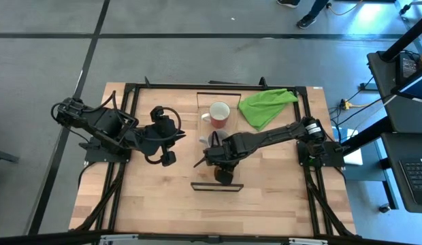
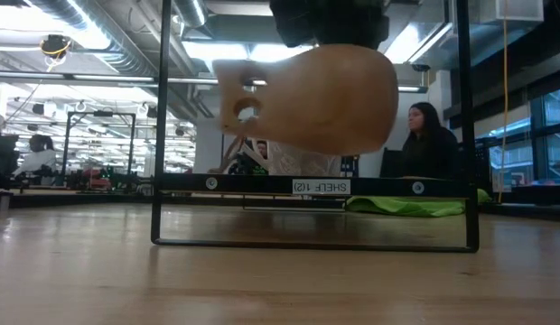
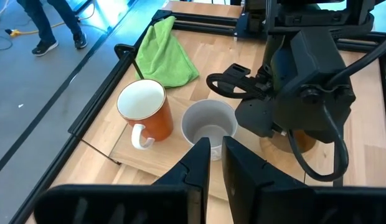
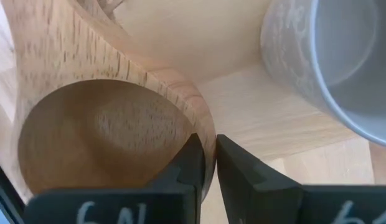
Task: Stack small to large cups/mugs on shelf
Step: Put the brown mug on the shelf
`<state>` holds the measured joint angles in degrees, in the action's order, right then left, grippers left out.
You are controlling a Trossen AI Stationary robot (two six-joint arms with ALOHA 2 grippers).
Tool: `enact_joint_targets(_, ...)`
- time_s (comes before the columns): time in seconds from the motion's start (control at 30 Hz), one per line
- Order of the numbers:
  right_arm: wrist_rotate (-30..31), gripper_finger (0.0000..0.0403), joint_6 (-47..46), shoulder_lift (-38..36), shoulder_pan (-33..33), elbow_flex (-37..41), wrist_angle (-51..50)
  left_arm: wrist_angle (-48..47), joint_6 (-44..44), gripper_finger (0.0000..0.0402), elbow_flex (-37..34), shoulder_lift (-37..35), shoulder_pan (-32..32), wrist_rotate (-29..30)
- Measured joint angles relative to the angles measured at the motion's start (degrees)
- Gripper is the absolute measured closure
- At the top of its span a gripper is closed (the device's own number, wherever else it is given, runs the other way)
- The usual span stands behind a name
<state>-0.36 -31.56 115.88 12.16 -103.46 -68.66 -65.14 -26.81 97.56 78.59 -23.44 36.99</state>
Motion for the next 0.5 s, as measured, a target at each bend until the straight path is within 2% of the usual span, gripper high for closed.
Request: enact_joint_targets(0.5, -1.0, 0.0356, -2.2, -0.2, 0.0, 6.3, 2.1, -1.1, 0.0, 0.0367, 0.0, 0.0, 0.0, 0.0)
